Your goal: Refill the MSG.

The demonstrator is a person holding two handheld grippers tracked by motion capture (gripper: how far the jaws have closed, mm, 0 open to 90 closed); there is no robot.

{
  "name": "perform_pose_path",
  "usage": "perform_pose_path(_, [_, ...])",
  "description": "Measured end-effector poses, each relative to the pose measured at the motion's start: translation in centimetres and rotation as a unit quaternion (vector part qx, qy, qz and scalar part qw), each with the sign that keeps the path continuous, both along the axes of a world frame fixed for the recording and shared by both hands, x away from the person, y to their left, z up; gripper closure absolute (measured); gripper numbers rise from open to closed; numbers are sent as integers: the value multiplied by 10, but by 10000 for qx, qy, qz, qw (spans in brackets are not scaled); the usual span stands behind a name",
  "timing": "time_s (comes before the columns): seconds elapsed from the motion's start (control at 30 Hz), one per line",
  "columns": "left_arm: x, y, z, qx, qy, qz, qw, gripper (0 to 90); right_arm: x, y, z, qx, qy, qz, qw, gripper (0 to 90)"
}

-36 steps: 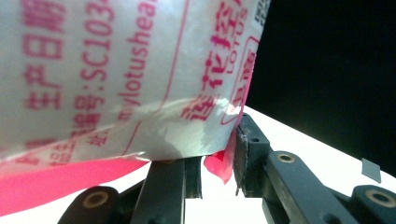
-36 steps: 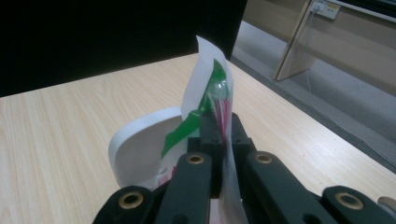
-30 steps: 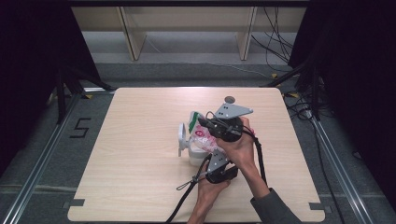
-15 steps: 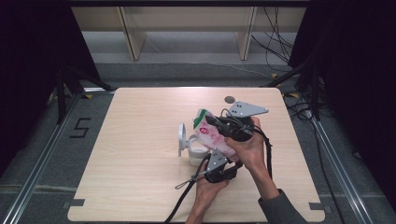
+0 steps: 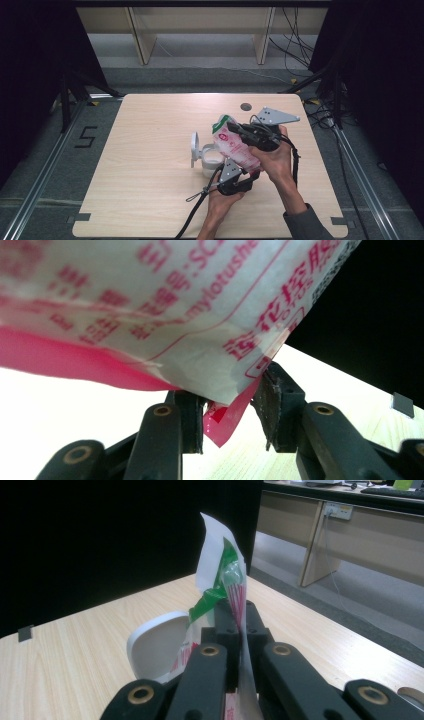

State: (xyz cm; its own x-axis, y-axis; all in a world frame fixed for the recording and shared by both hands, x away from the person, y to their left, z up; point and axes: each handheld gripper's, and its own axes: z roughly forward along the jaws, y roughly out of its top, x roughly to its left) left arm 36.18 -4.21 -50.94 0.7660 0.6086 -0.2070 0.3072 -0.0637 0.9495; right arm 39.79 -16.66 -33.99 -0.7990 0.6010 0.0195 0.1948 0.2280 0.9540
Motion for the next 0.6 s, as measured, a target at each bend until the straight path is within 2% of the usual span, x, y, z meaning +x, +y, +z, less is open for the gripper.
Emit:
perform_pose_path(0.17, [0, 2, 0, -37, 101, -56, 9999, 597, 0, -12, -1, 160, 69, -24, 9998, 900])
perform_pose_path(0.2, [-1, 4, 1, 6, 154, 27, 9999, 585, 1, -15, -1, 212, 46, -26, 9998, 900])
perform_pose_path(0.27, [-2, 5, 2, 9, 173, 61, 9998, 549, 1, -21, -1, 341, 152, -58, 9993, 900])
perform_pose_path(0.3, [-3, 5, 4, 91, 124, 104, 9998, 543, 4, -24, -2, 343, 24, -72, 9994, 900])
perform_pose_path(0.33, [-4, 6, 4, 116, 135, 63, 9998, 536, 4, -27, -3, 464, 188, -74, 9987, 900])
perform_pose_path(0.37, [-6, 8, 6, 201, 180, 98, 9996, 519, 5, -29, -4, 492, 146, -58, 9987, 900])
perform_pose_path(0.4, [-6, 9, 6, 132, 207, 52, 9997, 493, 6, -31, -4, 558, 245, -86, 9981, 900])
perform_pose_path(0.43, [-9, 9, 7, 124, 275, 183, 9994, 463, 8, -33, -6, 634, 264, -60, 9976, 900])
perform_pose_path(0.47, [-12, 11, 9, 144, 294, 196, 9993, 443, 9, -36, -8, 739, 324, -35, 9967, 900])
perform_pose_path(0.5, [-16, 11, 10, 95, 308, 200, 9993, 438, 11, -39, -10, 779, 312, -63, 9965, 900])
perform_pose_path(0.53, [-19, 14, 11, 226, 261, 205, 9992, 426, 11, -40, -11, 803, 417, -108, 9958, 900])
perform_pose_path(0.6, [-24, 19, 10, 272, 318, 180, 9990, 423, 12, -43, -14, 805, 431, -174, 9957, 900])
